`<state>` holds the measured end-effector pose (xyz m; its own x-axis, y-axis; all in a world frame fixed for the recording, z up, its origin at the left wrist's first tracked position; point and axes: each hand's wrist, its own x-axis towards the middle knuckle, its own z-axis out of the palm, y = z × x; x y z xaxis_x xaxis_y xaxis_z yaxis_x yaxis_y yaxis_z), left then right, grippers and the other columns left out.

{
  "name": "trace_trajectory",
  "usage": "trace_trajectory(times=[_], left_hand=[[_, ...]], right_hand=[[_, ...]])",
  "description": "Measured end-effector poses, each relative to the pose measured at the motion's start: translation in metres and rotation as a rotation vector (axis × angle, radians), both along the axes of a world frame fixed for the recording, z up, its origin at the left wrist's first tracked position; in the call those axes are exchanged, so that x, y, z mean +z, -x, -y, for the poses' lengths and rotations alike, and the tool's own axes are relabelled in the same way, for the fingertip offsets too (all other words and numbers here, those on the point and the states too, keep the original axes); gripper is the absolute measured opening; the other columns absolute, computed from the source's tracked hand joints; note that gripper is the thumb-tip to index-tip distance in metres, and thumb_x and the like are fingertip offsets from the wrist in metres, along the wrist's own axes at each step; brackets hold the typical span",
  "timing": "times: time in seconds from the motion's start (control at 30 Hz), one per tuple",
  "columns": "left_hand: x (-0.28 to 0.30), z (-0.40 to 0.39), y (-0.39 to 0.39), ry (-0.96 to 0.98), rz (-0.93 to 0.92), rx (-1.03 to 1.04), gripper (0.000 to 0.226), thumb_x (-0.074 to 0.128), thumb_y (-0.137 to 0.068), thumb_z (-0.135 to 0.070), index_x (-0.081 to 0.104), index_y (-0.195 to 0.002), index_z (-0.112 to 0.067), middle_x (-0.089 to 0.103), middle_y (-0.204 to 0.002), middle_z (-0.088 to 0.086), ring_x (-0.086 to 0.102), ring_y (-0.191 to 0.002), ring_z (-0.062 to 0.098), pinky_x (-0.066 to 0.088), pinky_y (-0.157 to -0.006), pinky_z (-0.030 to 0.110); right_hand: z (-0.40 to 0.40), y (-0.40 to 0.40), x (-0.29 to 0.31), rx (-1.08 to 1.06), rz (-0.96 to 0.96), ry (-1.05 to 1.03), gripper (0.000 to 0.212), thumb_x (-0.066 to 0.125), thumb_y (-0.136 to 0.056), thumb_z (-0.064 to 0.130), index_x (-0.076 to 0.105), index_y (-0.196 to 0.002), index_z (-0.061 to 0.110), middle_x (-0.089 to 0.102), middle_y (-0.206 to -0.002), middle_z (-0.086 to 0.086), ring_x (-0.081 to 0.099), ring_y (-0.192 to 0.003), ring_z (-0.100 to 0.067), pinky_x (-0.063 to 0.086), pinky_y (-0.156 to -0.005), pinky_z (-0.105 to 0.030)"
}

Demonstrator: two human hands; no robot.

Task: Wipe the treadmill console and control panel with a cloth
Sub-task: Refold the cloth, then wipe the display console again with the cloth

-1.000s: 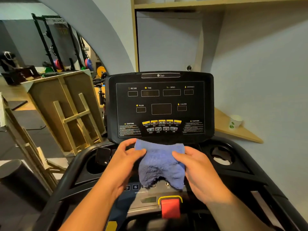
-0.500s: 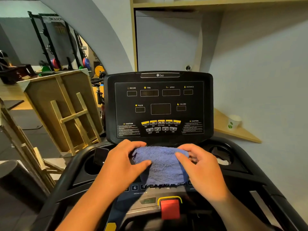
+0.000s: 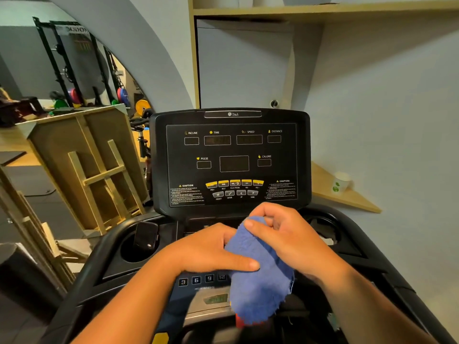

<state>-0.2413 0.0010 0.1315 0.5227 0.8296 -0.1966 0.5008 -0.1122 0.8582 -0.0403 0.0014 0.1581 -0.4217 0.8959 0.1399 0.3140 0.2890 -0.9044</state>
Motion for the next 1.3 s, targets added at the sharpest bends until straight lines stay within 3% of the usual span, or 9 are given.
trace_trajectory(times=[0.17, 0.43, 0.63, 0.77, 0.83, 0.93, 1.07, 1.17, 1.3], left_hand=[[-0.010, -0.003, -0.002, 0.280, 0.321, 0.068, 0.034, 0.084, -0.075, -0.035, 0.079, -0.100, -0.013, 0.077, -0.102, 0.009, 0.072, -0.098, 0.022, 0.055, -0.091, 0.036], [-0.010, -0.021, 0.029, 0.368, 0.959, 0.728, 0.043, 0.075, -0.084, -0.015, 0.067, -0.123, 0.002, 0.075, -0.119, 0.024, 0.075, -0.107, 0.034, 0.063, -0.089, 0.045], [0.005, -0.065, 0.057, 0.077, 0.902, 1.066, 0.029, 0.071, -0.095, -0.021, 0.070, -0.119, -0.005, 0.080, -0.108, 0.012, 0.078, -0.102, 0.025, 0.061, -0.086, 0.041], [0.016, -0.091, 0.078, -0.173, 0.901, 1.176, 0.035, 0.066, -0.096, -0.019, 0.063, -0.130, -0.010, 0.076, -0.116, 0.012, 0.076, -0.104, 0.023, 0.060, -0.088, 0.042], [0.022, -0.100, 0.086, -0.341, 0.791, 1.261, 0.044, 0.061, -0.097, -0.021, 0.056, -0.140, -0.010, 0.070, -0.128, 0.015, 0.070, -0.116, 0.030, 0.056, -0.101, 0.049], [0.029, -0.111, 0.087, -0.606, 0.522, 1.352, 0.043, 0.049, -0.106, -0.018, 0.050, -0.143, 0.004, 0.060, -0.139, 0.027, 0.059, -0.128, 0.041, 0.048, -0.105, 0.045], [0.031, -0.136, 0.073, -0.864, 0.243, 1.215, 0.047, 0.046, -0.107, -0.012, 0.044, -0.153, -0.017, 0.057, -0.144, 0.006, 0.051, -0.134, 0.017, 0.038, -0.112, 0.031], [0.009, -0.175, 0.076, -0.952, -0.106, 0.997, 0.064, 0.049, -0.102, -0.006, 0.032, -0.162, -0.019, 0.034, -0.166, 0.009, 0.026, -0.156, 0.026, 0.021, -0.128, 0.048], [-0.021, -0.202, 0.072, -0.957, -0.495, 0.937, 0.069, 0.049, -0.104, -0.021, 0.020, -0.166, -0.016, 0.013, -0.174, 0.011, 0.004, -0.160, 0.038, 0.002, -0.128, 0.057]], right_hand=[[-0.012, -0.007, -0.016, -0.111, -0.303, 0.275, 0.020, 0.066, -0.092, 0.037, 0.073, -0.097, 0.019, 0.076, -0.093, -0.007, 0.071, -0.086, -0.020, 0.052, -0.078, -0.034], [-0.014, -0.062, -0.073, -0.479, -0.451, 0.542, 0.022, 0.054, -0.100, 0.018, 0.066, -0.108, 0.002, 0.076, -0.095, -0.019, 0.071, -0.074, -0.033, 0.054, -0.068, -0.039], [-0.014, -0.077, -0.096, -0.559, -0.409, 0.535, 0.020, 0.051, -0.102, 0.016, 0.067, -0.104, 0.005, 0.077, -0.092, -0.016, 0.072, -0.077, -0.035, 0.055, -0.073, -0.044], [-0.016, -0.095, -0.116, -0.683, -0.103, 0.280, 0.013, 0.055, -0.099, 0.019, 0.069, -0.100, 0.018, 0.076, -0.087, -0.001, 0.072, -0.085, -0.021, 0.055, -0.075, -0.032], [-0.016, -0.109, -0.129, -0.732, 0.098, 0.182, 0.010, 0.057, -0.098, 0.021, 0.066, -0.100, 0.024, 0.071, -0.093, 0.005, 0.065, -0.091, -0.011, 0.047, -0.071, -0.023], [-0.021, -0.128, -0.152, -0.796, 0.343, 0.159, 0.015, 0.057, -0.097, 0.028, 0.062, -0.111, 0.027, 0.062, -0.110, 0.006, 0.058, -0.106, -0.012, 0.051, -0.089, -0.032], [-0.027, -0.138, -0.177, -0.773, 0.482, 0.220, 0.019, 0.055, -0.098, 0.034, 0.056, -0.116, 0.028, 0.055, -0.114, 0.007, 0.052, -0.117, -0.014, 0.046, -0.102, -0.037], [-0.022, -0.138, -0.188, -0.779, 0.507, 0.234, 0.002, 0.053, -0.098, 0.033, 0.054, -0.097, 0.032, 0.056, -0.102, 0.011, 0.054, -0.106, -0.011, 0.047, -0.097, -0.036], [-0.019, -0.138, -0.193, -0.798, 0.517, -0.037, 0.015, 0.062, -0.095, 0.022, 0.054, -0.091, 0.034, 0.059, -0.091, 0.012, 0.055, -0.092, -0.008, 0.044, -0.083, -0.029]])
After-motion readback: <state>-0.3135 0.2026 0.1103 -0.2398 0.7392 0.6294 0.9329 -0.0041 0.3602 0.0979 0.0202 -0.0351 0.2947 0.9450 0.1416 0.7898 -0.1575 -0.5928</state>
